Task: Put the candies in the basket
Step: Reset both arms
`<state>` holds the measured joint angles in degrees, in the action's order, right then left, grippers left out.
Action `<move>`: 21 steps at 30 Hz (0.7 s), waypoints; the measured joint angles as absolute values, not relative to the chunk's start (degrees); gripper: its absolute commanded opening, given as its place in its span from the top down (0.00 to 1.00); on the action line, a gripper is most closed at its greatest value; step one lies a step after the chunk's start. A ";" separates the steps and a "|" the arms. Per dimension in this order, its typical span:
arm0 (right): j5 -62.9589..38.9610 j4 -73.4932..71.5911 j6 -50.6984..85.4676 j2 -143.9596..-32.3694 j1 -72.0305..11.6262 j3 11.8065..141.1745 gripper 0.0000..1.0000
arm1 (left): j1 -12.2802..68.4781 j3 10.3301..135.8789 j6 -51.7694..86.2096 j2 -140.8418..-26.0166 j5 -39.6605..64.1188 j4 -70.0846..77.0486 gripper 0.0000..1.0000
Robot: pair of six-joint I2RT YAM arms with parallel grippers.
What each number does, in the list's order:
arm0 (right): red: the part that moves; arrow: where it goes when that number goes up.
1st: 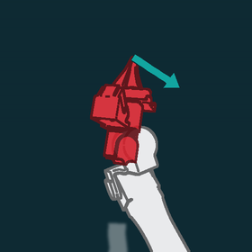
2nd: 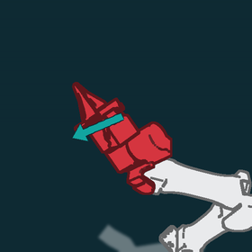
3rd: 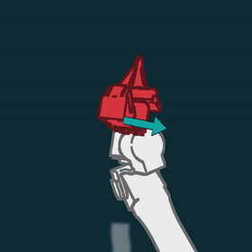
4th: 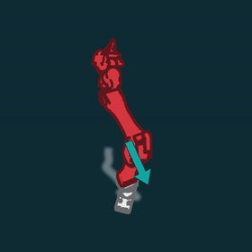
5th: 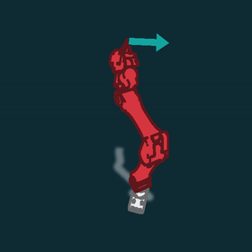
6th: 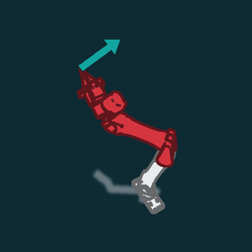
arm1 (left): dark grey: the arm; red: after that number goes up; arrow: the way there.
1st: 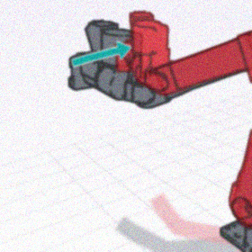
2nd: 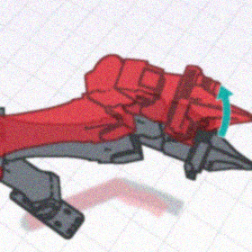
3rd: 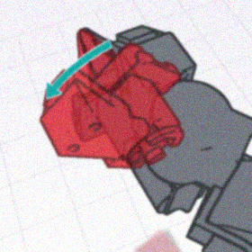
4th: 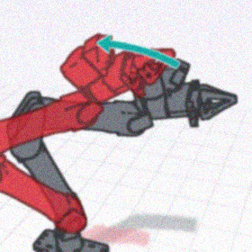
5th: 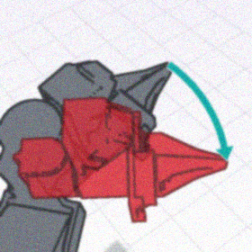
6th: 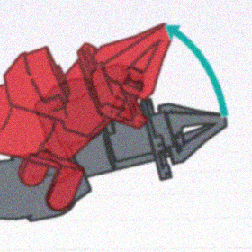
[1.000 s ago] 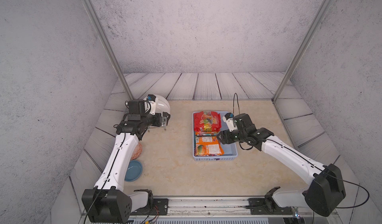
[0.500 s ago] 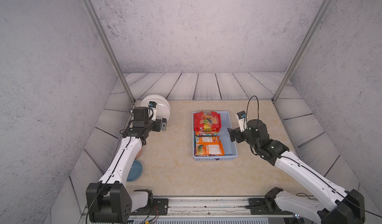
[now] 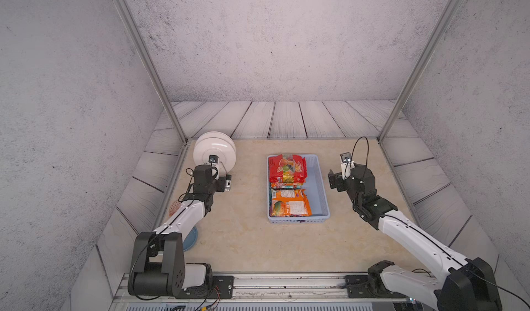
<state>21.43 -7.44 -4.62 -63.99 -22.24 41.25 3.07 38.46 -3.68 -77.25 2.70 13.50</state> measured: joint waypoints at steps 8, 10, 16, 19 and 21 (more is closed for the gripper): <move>25.98 -16.05 -4.45 -68.84 -18.39 37.69 0.01 | 3.05 37.89 -3.66 -81.08 3.40 20.43 0.02; 26.98 -17.21 -4.23 -69.93 -17.56 36.47 0.01 | 3.05 39.11 -3.22 -81.89 3.16 20.25 0.02; 28.82 -20.40 -2.17 -72.93 -15.20 33.52 0.01 | 3.01 41.30 -1.28 -82.54 2.04 19.00 0.02; 29.43 -22.26 -1.67 -74.59 -14.74 32.23 0.01 | 3.01 41.32 -0.71 -82.54 1.43 18.13 0.02; 30.20 -24.16 -1.50 -75.92 -14.44 31.57 0.01 | 3.01 41.32 -0.12 -82.54 1.06 17.23 0.02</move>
